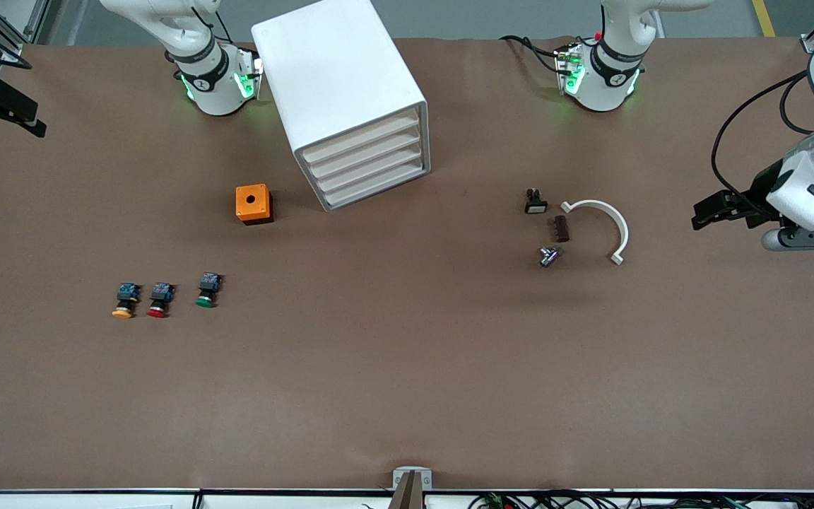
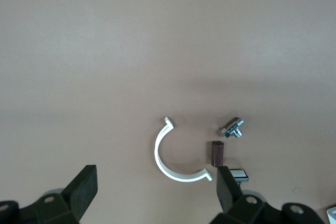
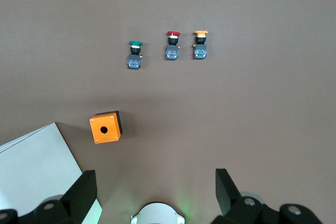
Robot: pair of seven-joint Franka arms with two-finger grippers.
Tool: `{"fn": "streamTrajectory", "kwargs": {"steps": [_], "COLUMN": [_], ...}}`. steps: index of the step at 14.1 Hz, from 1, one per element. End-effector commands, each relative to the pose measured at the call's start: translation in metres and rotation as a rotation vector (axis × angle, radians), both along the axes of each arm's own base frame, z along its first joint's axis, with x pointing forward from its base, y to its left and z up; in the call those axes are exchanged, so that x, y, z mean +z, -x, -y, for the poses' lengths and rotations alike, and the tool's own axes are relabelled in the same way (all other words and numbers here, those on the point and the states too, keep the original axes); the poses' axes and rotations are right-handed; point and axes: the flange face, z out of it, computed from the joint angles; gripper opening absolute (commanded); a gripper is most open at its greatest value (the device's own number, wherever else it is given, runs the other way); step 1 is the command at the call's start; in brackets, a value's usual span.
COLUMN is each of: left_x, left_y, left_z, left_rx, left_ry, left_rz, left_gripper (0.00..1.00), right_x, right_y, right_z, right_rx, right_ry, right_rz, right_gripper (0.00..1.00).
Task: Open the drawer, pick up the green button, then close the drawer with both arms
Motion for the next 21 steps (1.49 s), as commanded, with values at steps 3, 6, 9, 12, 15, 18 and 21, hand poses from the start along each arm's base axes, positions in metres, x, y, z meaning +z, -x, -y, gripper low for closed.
{"fn": "streamTrajectory", "kwargs": {"steps": [3, 6, 9, 12, 15, 18, 21], "left_x": [0.05, 0.078, 0.092, 0.089, 0.086, 0.09, 0.092], "left_y": [-0.004, -0.002, 0.003, 0.006, 0.009, 0.01, 0.009], "left_z": [0.005, 0.001, 0.0, 0.0, 0.004, 0.004, 0.008], "left_rx": [-0.027, -0.022, 0.044, 0.037, 0.02, -0.029, -0.034], "left_ry": [-0.018, -0.017, -0.013, -0.015, -0.02, -0.029, -0.039], "left_rz": [0.1, 0.114, 0.078, 0.051, 0.021, 0.027, 0.019], "left_gripper": [1.0, 1.0, 1.0, 1.0, 1.0, 1.0, 1.0], "right_x": [0.001, 0.001, 0.002, 0.002, 0.002, 0.001, 0.0], "right_y": [0.003, 0.003, 0.003, 0.003, 0.005, 0.007, 0.006], "right_z": [0.001, 0.014, 0.014, 0.011, 0.014, 0.012, 0.013], "right_rx": [0.044, 0.037, 0.037, 0.032, 0.027, -0.033, -0.033], "right_ry": [-0.052, -0.068, -0.066, -0.055, -0.055, -0.053, -0.053], "right_rz": [0.056, 0.067, 0.072, 0.067, 0.06, 0.044, 0.042], "right_gripper": [1.0, 1.0, 1.0, 1.0, 1.0, 1.0, 1.0]}}
